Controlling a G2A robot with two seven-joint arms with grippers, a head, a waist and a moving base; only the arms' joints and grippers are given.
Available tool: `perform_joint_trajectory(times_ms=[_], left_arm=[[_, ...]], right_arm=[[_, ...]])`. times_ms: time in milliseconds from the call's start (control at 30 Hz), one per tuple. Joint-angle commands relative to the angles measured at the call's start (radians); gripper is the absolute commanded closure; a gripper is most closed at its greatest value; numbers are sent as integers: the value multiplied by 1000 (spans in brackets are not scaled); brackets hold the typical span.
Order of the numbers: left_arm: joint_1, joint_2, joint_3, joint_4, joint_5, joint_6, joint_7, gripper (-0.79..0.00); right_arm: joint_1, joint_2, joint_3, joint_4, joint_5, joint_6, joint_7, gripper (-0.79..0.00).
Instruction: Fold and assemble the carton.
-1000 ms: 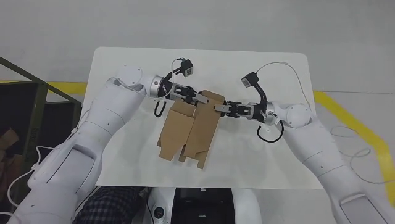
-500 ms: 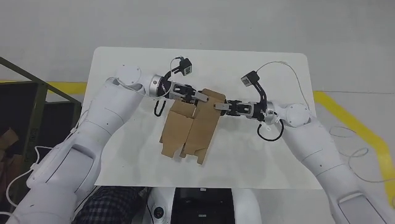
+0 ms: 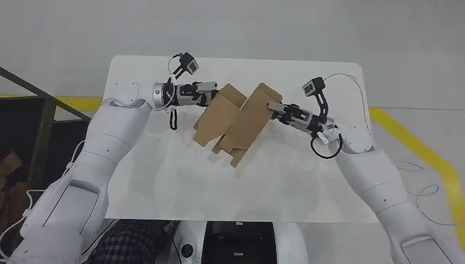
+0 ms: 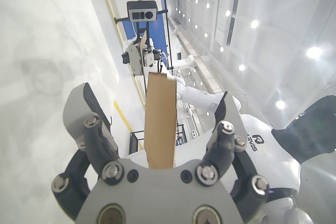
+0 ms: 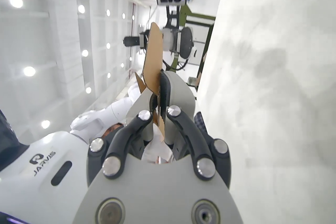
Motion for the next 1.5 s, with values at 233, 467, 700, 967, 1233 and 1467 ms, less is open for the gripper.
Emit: perform_joint_trajectory(times_ms=[233,467,700,967,1233,1467], left_arm=[[112,60,-124,-76,88,-17,17,-785],[153,81,-166,-117,134,0,14,-785],[157,83,-173,-122,143,-2,23,-785],[169,84,-174,-143,172,9,83,-785],[128,85,-172,-129,179,3,30,-785],[74,78,-165,-87,100,32,-32,-785]], right_arm=[[-145,22,108,-181,-49,56,-214,0],[-210,21,103,-278,-101,99,-304,0],[-210,21,103,-278,-101,99,-304,0],[-218,19,104,-288,-123,135,-357,0],[-266,4,81,-340,-165,213,-524,0],[-336,3,108,-396,-229,223,-637,0]])
